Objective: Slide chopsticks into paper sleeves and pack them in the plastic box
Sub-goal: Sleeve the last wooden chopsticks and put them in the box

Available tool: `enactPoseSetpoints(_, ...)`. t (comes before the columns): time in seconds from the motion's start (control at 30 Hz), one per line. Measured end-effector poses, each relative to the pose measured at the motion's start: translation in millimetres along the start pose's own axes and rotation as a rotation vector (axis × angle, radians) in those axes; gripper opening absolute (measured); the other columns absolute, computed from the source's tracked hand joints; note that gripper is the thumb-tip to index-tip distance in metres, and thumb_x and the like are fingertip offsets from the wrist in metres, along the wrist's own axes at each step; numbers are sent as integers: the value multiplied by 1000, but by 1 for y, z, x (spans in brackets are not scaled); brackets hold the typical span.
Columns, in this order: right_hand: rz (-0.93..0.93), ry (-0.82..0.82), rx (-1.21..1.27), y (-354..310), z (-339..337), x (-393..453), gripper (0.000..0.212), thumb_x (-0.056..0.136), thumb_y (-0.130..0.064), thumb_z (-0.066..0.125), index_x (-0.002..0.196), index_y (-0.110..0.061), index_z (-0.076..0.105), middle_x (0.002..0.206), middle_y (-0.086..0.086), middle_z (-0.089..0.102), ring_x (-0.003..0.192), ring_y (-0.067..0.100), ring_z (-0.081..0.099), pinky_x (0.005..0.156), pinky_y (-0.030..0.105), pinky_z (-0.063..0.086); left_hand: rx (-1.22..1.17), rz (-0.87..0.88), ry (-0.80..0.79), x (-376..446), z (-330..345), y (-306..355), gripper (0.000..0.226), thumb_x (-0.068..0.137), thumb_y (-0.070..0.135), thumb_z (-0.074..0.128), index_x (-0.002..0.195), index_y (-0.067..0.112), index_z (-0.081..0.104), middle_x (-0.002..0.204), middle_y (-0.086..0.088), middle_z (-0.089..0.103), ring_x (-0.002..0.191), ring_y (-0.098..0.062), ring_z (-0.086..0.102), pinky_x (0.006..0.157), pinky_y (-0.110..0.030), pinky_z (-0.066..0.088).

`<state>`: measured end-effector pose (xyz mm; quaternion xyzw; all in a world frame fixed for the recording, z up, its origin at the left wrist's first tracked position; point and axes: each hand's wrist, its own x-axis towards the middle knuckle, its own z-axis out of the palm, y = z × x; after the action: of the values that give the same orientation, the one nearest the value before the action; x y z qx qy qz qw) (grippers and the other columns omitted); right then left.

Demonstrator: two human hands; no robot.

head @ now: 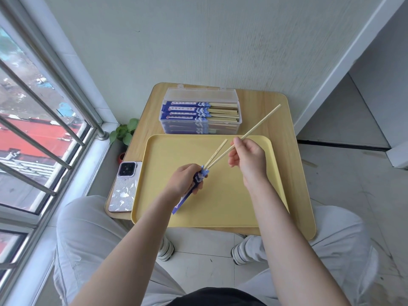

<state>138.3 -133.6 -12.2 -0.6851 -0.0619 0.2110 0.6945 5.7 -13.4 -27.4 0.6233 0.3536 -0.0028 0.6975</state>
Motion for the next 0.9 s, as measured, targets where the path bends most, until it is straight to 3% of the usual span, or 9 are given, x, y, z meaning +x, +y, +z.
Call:
enactPoseSetpoints(0.17, 55, -77, -66, 2, 7, -9, 22, 97, -16, 63, 87, 3, 65, 62, 8, 64, 47, 19, 60, 48, 28, 53, 53, 40, 8, 2, 3, 0, 29, 98, 15, 41, 91, -3, 63, 68, -14, 59, 53, -23, 47, 55, -27, 44)
enactPoseSetpoints(0.33, 199, -361, -372, 3, 10, -14, 26, 90, -29, 74, 83, -5, 69, 64, 8, 66, 46, 20, 58, 45, 25, 48, 86, 70, 34, 3, 7, 3, 22, 97, 12, 43, 84, 8, 59, 69, -12, 62, 55, -24, 51, 59, -32, 44)
enactPoseSetpoints(0.43, 165, -281, -388, 0, 8, -9, 38, 94, -40, 67, 84, -2, 68, 63, 4, 62, 48, 20, 57, 48, 27, 46, 117, 59, 40, 3, 4, 2, 22, 96, 11, 42, 86, 6, 60, 69, -13, 61, 53, -22, 49, 59, -33, 43)
enactPoseSetpoints(0.57, 63, -82, -333, -1, 5, -2, 40, 100, -33, 59, 80, 1, 63, 62, 4, 60, 47, 18, 54, 49, 28, 44, 141, 61, 22, 2, 4, 3, 23, 96, 11, 41, 91, 2, 62, 69, -12, 60, 51, -20, 48, 55, -31, 42)
enactPoseSetpoints(0.77, 196, -347, -425, -8, 8, -2, 22, 94, -29, 68, 89, -8, 72, 69, 4, 66, 48, 15, 55, 48, 26, 46, 122, 77, 24, 6, 7, 15, 21, 95, 9, 42, 83, 7, 59, 66, -11, 60, 50, -21, 46, 52, -29, 38)
enactPoseSetpoints(0.9, 141, -204, -332, -19, 9, 17, 38, 97, -46, 61, 91, -8, 63, 68, 2, 63, 47, 15, 53, 46, 26, 43, 228, 108, 38, 12, 2, 35, 22, 94, 10, 45, 78, 5, 60, 66, -8, 57, 46, -14, 48, 50, -26, 39)
